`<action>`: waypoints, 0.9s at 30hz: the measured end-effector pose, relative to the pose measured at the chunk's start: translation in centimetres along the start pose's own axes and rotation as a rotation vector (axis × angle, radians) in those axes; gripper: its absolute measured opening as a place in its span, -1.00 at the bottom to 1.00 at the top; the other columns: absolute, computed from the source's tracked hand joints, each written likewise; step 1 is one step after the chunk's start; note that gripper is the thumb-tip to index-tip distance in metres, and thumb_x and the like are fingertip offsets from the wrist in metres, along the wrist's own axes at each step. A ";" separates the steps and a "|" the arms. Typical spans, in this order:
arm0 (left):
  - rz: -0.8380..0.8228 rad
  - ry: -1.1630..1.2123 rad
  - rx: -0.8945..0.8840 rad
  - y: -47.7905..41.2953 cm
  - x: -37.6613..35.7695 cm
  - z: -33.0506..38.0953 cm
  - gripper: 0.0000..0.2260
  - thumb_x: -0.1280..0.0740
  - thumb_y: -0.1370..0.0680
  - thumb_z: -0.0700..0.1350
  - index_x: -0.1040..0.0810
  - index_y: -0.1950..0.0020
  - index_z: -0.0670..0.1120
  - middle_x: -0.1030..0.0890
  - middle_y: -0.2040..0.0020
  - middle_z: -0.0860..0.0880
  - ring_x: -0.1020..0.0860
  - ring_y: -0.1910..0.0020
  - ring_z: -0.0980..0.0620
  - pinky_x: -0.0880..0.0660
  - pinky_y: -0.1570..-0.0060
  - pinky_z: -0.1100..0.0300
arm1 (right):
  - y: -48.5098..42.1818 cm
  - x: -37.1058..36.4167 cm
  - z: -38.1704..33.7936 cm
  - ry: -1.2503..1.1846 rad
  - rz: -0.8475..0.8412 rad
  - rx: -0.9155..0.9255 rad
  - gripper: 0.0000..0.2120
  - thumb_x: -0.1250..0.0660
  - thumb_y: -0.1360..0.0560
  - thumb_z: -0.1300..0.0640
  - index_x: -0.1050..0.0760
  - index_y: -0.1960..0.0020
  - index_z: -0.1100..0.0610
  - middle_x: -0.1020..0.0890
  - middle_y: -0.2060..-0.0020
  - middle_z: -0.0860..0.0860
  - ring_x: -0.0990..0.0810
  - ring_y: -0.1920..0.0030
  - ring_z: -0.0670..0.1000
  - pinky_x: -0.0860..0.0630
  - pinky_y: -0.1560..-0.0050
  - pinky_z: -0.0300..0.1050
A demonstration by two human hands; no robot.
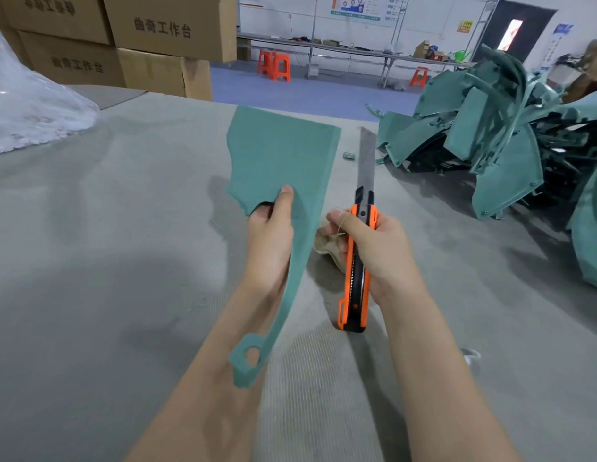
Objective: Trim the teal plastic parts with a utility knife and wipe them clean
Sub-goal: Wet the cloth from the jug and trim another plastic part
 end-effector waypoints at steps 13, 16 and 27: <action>0.076 -0.003 -0.002 -0.4 0.6 -0.1 -0.82 -0.21 -0.64 -0.10 -0.54 -0.15 -0.10 -0.62 0.02 0.11 -0.58 0.12 0.25 -0.46 0.20 0.49 | -0.7 2.6 -0.1 0.561 0.167 0.094 -0.85 -0.36 -0.48 0.19 -0.45 0.11 0.27 -0.56 0.28 0.22 -0.48 0.29 0.09 -0.52 0.12 0.14; 0.076 0.014 0.001 -0.3 0.6 0.0 -0.82 -0.21 -0.64 -0.11 -0.54 -0.16 -0.10 -0.62 -0.02 0.09 -0.59 0.07 0.21 -0.47 0.16 0.46 | -0.7 2.3 0.0 0.592 0.077 0.059 -0.88 -0.35 -0.47 0.18 -0.40 0.13 0.12 -0.47 0.34 0.00 -0.45 0.31 0.01 -0.44 0.17 -0.02; 0.118 0.053 0.041 -0.7 1.4 -0.1 -0.87 -0.22 -0.63 -0.09 -0.52 0.07 0.02 -0.61 0.07 0.14 -0.58 0.10 0.18 -0.47 0.10 0.31 | -0.6 2.0 0.5 0.514 -0.045 -0.016 -0.71 -0.22 -0.62 0.03 -0.52 0.07 0.25 -0.60 0.41 0.06 -0.52 0.46 -0.04 -0.57 0.36 -0.14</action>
Point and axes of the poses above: each hand's wrist, its own y-axis away from the middle knuckle, its own x-axis out of the back of the hand, z = x × y, the point moved 3 cm from there along -y, towards the middle knuckle
